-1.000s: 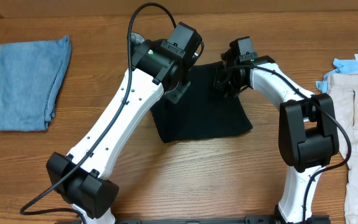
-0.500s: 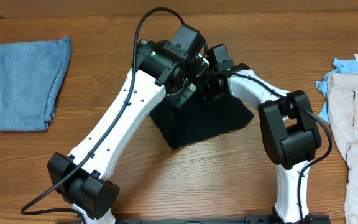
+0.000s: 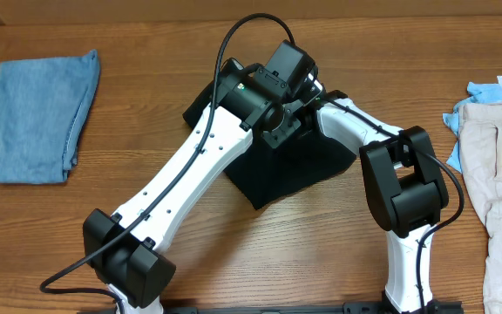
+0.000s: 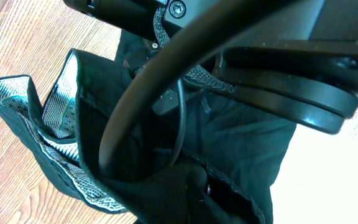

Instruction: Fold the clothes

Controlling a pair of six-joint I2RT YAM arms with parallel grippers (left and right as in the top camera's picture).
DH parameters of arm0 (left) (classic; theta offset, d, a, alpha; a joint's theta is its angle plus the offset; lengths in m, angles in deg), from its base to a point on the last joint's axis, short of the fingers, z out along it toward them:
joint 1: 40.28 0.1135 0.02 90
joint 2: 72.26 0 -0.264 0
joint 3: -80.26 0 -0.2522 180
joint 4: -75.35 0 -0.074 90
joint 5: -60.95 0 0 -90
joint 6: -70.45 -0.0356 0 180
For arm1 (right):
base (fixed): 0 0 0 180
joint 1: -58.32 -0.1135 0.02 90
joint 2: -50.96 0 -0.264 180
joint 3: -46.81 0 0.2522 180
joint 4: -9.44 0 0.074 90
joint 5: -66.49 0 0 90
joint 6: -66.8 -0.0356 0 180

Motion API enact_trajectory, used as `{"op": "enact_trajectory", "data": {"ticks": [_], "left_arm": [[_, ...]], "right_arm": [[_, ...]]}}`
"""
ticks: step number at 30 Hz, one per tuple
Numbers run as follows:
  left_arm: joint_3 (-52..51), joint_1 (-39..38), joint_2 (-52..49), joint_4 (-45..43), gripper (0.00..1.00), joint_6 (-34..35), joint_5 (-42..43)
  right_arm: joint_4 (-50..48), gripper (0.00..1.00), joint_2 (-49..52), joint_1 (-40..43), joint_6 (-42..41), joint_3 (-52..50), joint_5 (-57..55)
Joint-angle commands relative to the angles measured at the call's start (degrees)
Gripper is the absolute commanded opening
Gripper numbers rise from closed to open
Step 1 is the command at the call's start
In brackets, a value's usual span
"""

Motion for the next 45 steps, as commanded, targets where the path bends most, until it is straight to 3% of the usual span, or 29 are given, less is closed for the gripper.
{"op": "enact_trajectory", "data": {"ticks": [1,7,12,21,25,34,45], "left_arm": [[0.0,-0.7,-1.0,-0.9,0.04,-0.2,0.6],[0.0,-0.5,-1.0,-0.3,0.04,0.0,0.6],[0.0,-0.6,-1.0,-1.5,0.04,0.7,1.2],[0.0,-0.8,-5.8,-4.2,0.04,0.7,5.3],[0.0,-1.4,-5.9,-7.6,0.04,0.7,6.2],[0.0,-1.6,-6.7,-10.3,0.04,0.7,10.8],[0.0,-5.6,-16.3,-10.1,0.04,0.7,13.8]], "right_arm": [[-0.6,0.04,-2.0,-0.1,3.3,0.4,1.0],[-0.2,0.04,-6.2,6.1,5.0,0.4,0.9],[5.0,0.04,-6.1,13.1,11.4,0.3,-2.8],[5.2,0.04,-6.0,13.4,12.2,-4.8,-8.5],[6.4,0.04,-6.0,13.6,8.9,-6.4,-8.7],[14.4,0.04,-6.0,13.8,10.8,-7.1,-9.8],[13.6,0.04,-6.0,13.9,10.9,-8.7,-12.2]]}}
